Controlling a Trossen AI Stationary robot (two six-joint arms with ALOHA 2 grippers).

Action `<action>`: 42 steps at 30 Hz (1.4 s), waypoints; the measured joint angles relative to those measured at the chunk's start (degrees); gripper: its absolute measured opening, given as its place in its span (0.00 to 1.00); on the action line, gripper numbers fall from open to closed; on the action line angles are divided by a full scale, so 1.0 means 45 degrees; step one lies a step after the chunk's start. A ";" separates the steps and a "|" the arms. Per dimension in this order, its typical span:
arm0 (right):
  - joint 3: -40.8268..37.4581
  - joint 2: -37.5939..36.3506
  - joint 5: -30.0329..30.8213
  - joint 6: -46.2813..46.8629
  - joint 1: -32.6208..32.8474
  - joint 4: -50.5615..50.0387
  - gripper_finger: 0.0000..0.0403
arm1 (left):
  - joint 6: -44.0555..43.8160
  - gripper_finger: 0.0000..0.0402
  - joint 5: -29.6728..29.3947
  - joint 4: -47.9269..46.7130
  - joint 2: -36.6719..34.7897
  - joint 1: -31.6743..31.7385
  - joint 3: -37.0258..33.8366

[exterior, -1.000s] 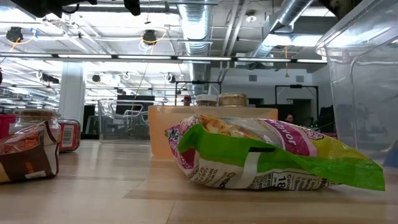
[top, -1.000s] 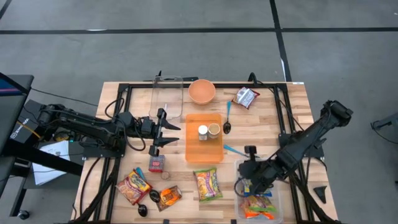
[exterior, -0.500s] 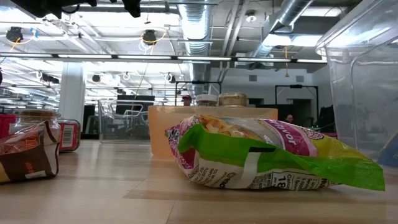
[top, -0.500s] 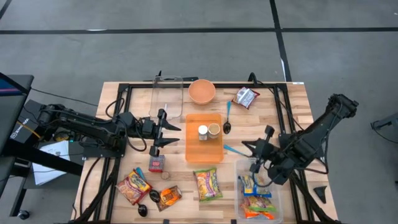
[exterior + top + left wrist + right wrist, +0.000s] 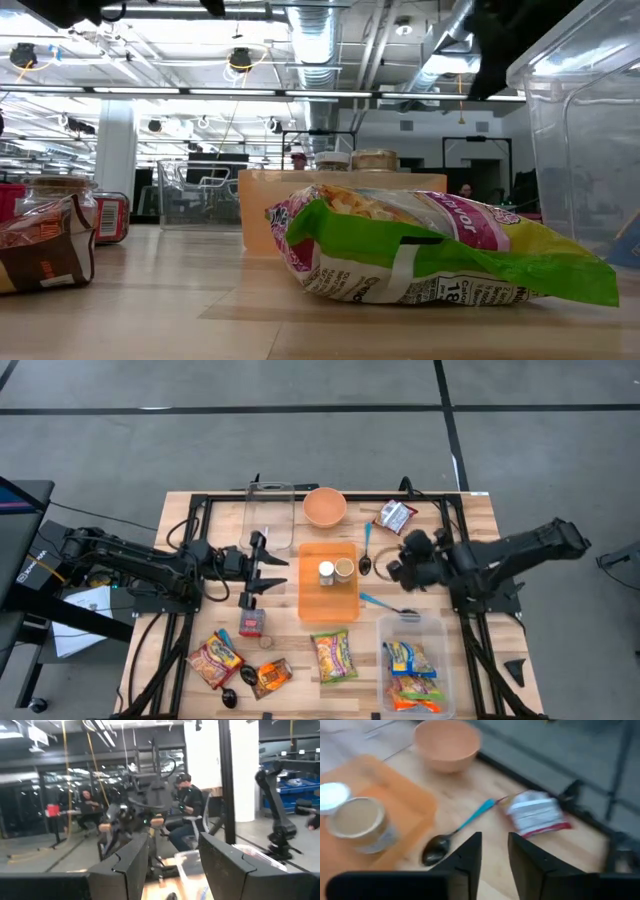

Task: Pick & Place Food Item
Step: Put the blue spoon into the transparent bin

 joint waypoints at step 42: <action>0.0223 0.7807 -1.1518 0.0100 -0.8443 0.6299 0.42 | 0.0074 0.42 -0.2989 0.0935 -0.1098 0.0918 0.0000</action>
